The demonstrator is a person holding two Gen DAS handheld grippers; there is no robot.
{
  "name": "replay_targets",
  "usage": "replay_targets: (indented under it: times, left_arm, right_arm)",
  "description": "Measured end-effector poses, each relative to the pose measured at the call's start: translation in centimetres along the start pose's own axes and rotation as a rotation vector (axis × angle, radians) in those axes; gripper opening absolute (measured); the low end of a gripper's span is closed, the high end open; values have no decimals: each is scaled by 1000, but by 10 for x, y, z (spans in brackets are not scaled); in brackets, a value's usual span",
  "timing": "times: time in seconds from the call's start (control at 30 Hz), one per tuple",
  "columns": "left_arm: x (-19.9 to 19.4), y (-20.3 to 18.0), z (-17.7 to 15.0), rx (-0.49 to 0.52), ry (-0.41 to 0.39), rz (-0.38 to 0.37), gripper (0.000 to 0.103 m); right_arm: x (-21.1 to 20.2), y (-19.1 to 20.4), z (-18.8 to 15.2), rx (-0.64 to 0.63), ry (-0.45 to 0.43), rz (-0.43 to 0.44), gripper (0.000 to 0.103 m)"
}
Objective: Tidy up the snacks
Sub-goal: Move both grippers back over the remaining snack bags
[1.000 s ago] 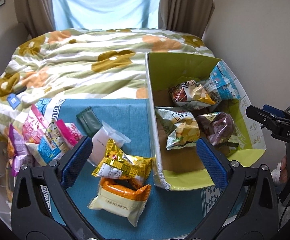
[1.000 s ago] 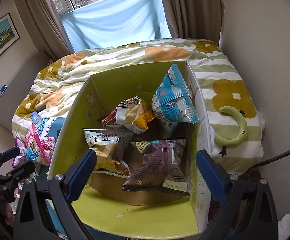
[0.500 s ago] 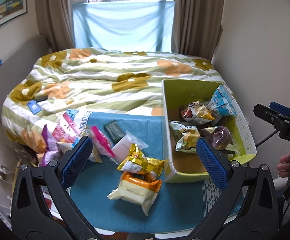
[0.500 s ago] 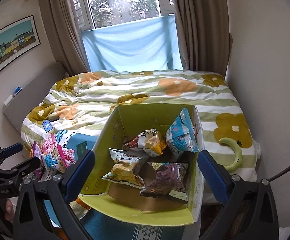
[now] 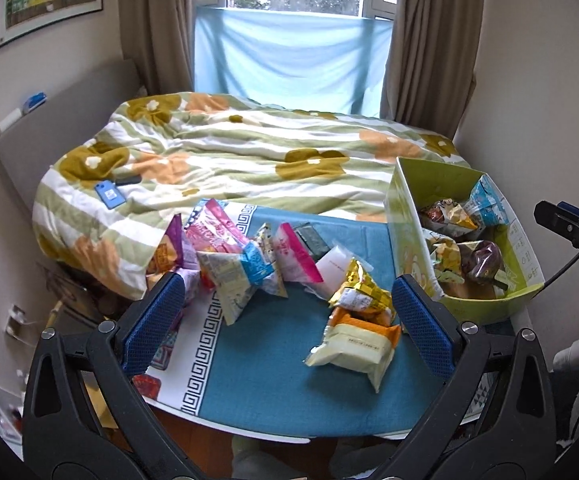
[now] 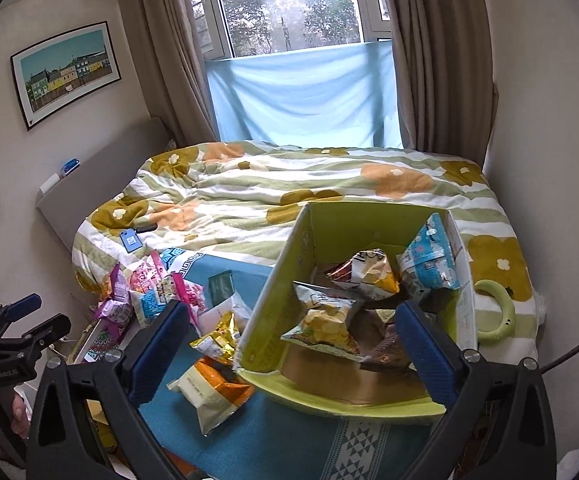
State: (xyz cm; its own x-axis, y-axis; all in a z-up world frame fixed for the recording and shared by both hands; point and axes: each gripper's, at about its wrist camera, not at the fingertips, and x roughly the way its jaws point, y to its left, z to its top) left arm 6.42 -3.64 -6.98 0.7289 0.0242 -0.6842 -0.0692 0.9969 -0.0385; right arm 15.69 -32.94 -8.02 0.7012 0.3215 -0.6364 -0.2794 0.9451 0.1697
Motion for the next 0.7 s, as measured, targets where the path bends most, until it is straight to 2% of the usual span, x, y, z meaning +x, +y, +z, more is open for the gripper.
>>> replay_targets:
  times: [0.2, 0.3, 0.43, 0.7]
  left_arm:
    - [6, 55, 5, 50, 19, -65, 103]
    - [11, 83, 6, 72, 16, -83, 103]
    - [25, 122, 6, 92, 17, -115, 102]
    - [88, 168, -7, 217, 85, -188, 102]
  right_arm:
    - [10, 61, -1, 17, -11, -45, 102]
    - [21, 89, -6, 66, 4, -20, 102]
    - [40, 128, -10, 82, 29, -28, 102]
    - [101, 186, -21, 179, 94, -32, 102]
